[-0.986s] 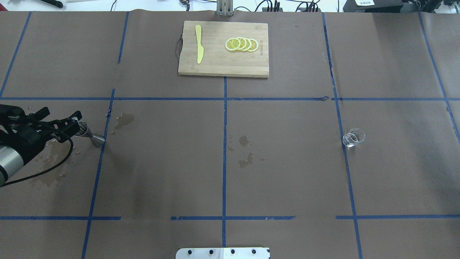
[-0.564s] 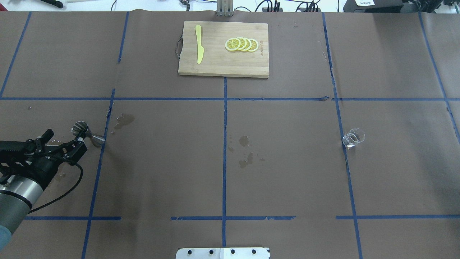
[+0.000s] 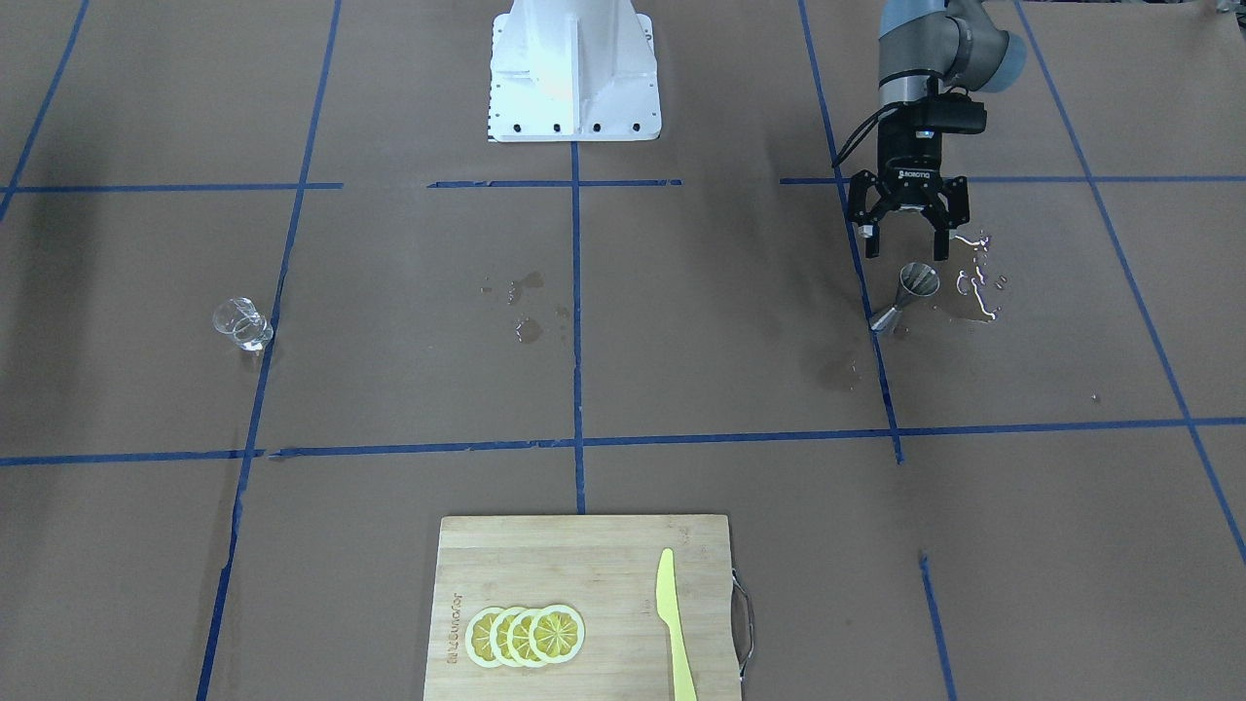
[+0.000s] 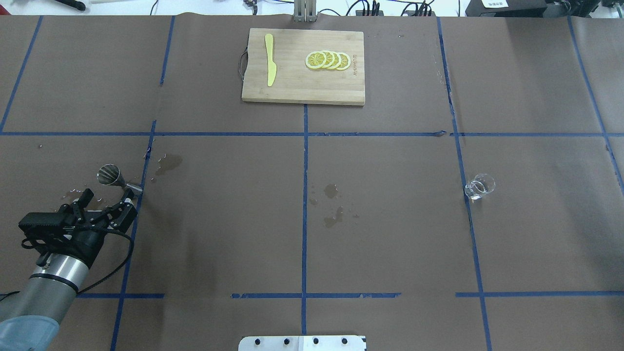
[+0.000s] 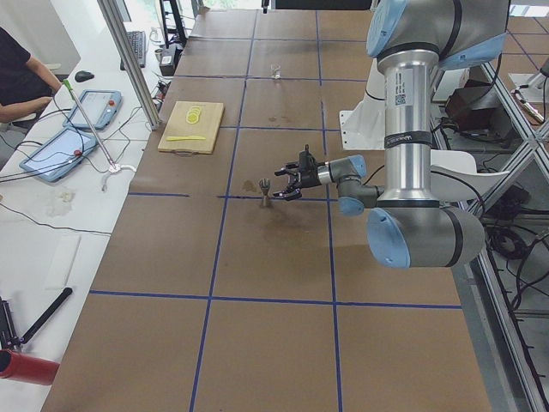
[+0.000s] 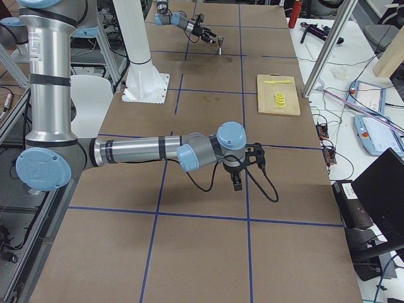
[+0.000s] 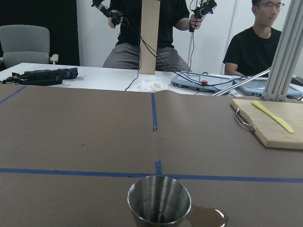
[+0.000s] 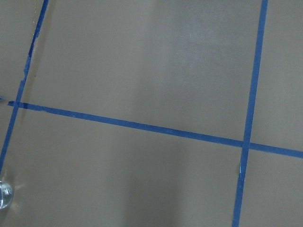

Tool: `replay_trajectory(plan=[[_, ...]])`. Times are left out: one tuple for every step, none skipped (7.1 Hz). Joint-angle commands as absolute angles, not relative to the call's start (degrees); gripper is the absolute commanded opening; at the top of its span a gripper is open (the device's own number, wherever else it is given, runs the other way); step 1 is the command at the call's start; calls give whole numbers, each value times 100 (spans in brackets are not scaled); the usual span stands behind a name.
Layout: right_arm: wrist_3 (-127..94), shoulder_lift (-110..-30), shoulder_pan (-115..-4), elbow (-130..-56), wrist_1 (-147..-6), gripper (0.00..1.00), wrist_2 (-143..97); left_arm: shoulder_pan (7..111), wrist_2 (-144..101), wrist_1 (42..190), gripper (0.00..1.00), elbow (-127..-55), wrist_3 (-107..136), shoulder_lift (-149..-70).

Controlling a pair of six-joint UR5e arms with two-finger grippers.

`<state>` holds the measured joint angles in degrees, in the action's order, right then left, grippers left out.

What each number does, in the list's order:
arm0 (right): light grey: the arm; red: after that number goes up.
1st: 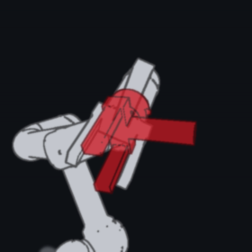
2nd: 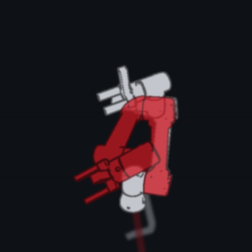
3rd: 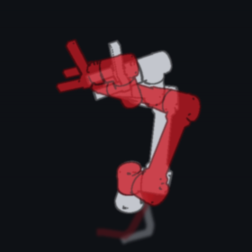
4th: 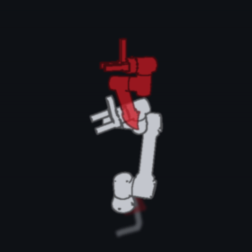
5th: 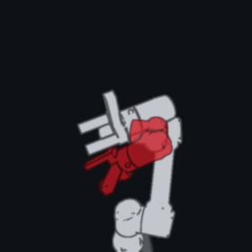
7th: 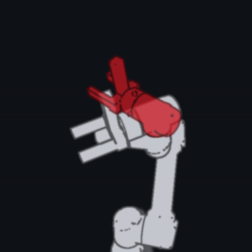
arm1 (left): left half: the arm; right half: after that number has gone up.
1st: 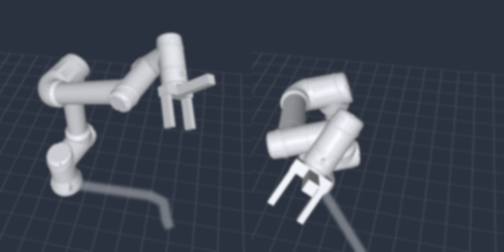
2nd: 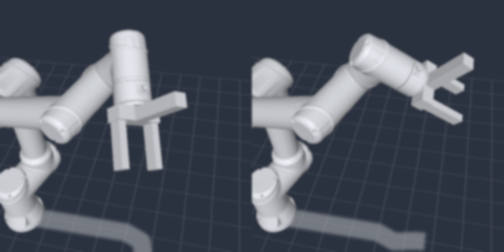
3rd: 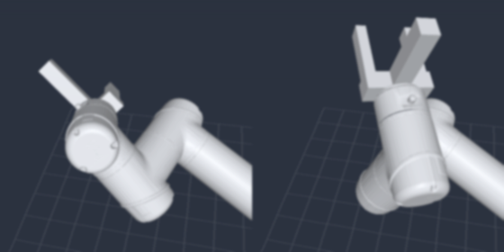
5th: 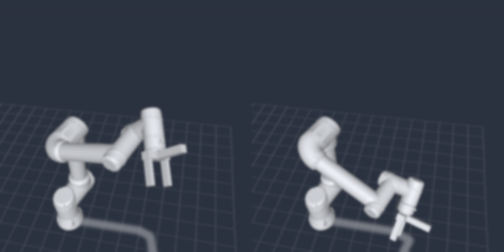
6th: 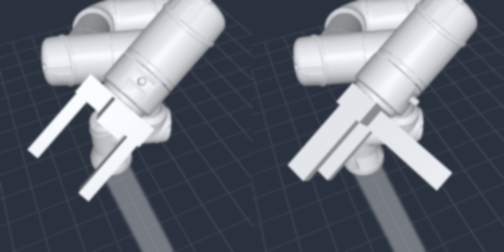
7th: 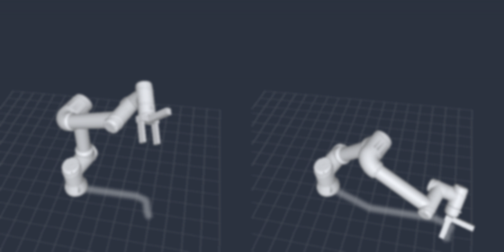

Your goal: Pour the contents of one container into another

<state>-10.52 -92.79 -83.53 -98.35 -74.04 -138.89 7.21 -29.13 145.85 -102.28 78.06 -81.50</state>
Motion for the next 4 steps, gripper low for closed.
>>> replay_trajectory(plan=[[-1055, -9281, -8350, -9835, -7409, 100, -13896, 712, -2892, 14633, 98, -9767, 7796, -8393], [-1055, -9281, -8350, -9835, -7409, 100, -13904, 721, -2892, 14642, 96, -9451, 7796, -8646], [-1055, -9281, -8350, -9844, -7400, 100, -13904, 721, -2892, 14712, 88, -9344, 7805, -8762], [-1055, -9281, -8350, -9852, -7400, 100, -13904, 764, -2892, 14870, 88, -9282, 7796, -8737]])
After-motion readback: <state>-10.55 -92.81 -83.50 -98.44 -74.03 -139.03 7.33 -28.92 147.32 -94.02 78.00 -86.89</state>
